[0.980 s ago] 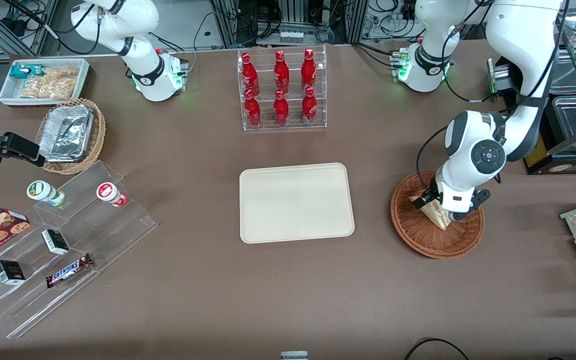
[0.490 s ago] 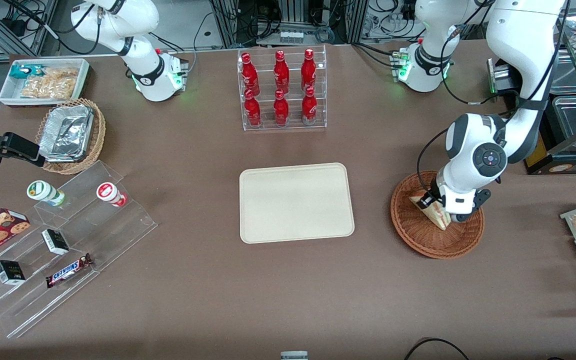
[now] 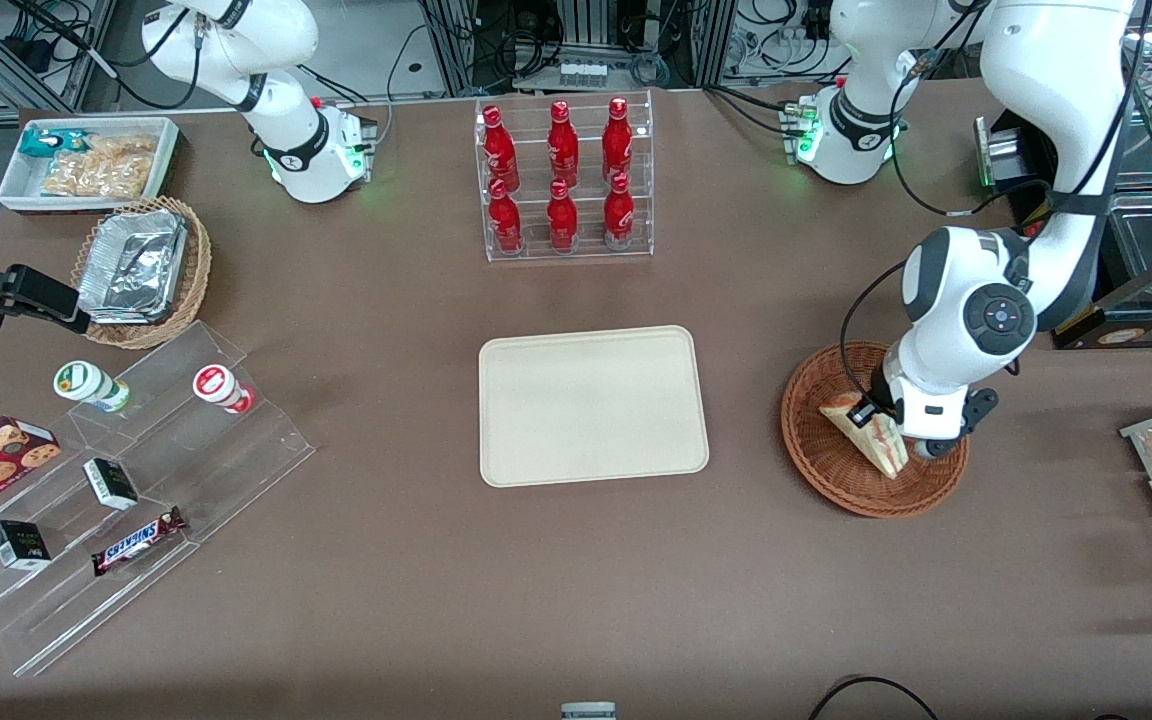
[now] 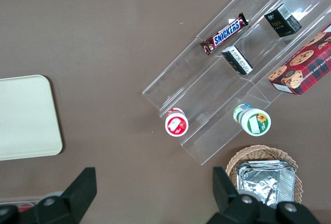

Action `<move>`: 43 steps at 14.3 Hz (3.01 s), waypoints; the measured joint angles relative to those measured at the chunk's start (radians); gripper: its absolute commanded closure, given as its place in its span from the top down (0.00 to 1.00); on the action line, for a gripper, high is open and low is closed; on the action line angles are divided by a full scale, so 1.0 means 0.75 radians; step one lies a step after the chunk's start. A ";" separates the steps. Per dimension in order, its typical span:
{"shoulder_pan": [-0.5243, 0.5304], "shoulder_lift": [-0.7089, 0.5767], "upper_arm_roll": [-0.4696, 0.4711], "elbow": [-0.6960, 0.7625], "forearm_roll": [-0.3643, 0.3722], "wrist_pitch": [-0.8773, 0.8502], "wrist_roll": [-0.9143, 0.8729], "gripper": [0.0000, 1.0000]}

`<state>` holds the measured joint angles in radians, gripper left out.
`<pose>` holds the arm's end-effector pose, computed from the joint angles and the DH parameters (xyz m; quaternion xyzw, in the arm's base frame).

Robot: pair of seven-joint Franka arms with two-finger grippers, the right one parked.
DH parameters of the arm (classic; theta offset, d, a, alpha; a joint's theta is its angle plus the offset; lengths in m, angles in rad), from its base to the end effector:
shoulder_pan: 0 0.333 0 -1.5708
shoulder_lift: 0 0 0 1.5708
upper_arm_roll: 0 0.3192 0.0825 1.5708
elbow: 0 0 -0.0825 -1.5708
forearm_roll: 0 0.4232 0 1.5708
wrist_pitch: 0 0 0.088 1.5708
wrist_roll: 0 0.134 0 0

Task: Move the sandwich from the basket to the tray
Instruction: 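Carry the sandwich with the left gripper over the cream tray, then lower the sandwich onto the tray and open the left gripper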

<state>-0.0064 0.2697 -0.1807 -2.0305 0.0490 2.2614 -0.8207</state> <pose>0.6079 -0.1121 0.2634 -0.9541 -0.2990 0.0174 0.0034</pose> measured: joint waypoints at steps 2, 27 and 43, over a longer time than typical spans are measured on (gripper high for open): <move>0.000 -0.036 -0.023 0.041 -0.002 -0.038 0.099 0.05; -0.498 0.600 -0.406 0.603 0.429 0.027 -0.236 0.49; -0.407 0.297 -0.270 0.672 0.428 -0.213 -0.239 1.00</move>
<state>-0.3114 0.4922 -0.3829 -1.5268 0.3703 2.1018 -1.0000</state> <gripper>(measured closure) 0.000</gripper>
